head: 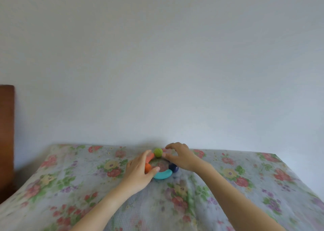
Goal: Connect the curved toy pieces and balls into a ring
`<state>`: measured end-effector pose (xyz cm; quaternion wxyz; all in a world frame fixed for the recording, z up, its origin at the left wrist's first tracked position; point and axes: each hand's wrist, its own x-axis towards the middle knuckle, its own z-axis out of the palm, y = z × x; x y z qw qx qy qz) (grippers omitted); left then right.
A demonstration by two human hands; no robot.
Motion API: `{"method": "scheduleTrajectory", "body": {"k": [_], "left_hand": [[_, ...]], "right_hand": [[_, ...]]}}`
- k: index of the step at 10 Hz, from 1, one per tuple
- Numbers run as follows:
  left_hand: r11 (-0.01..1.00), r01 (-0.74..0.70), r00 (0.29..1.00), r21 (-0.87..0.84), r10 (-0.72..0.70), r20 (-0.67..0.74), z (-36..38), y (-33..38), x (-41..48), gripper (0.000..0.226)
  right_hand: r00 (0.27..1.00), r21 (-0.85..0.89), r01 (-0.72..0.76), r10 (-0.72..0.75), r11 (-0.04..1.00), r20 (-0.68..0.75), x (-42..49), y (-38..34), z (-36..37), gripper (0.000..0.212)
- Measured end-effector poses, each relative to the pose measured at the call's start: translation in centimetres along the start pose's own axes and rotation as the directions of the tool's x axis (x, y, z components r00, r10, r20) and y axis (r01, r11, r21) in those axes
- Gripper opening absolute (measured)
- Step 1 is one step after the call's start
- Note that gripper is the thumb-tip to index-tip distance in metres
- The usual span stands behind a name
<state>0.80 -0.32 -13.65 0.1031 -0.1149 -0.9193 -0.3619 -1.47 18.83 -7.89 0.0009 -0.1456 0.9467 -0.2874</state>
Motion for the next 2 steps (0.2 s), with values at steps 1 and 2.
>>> {"method": "scheduleTrajectory", "body": {"k": [1, 2], "left_hand": [[0.999, -0.01, 0.998, -0.05, 0.007, -0.063, -1.0, 1.0, 2.1, 0.051], [0.995, 0.013, 0.998, -0.096, -0.018, -0.053, -3.2, 2.2, 5.0, 0.03]], "right_hand": [[0.997, 0.268, -0.03, 0.047, 0.963, -0.057, 0.4, -1.5, -1.4, 0.044], [0.981, 0.508, -0.068, 0.152, 0.858, -0.125, 0.6, -2.4, -2.7, 0.041]]}}
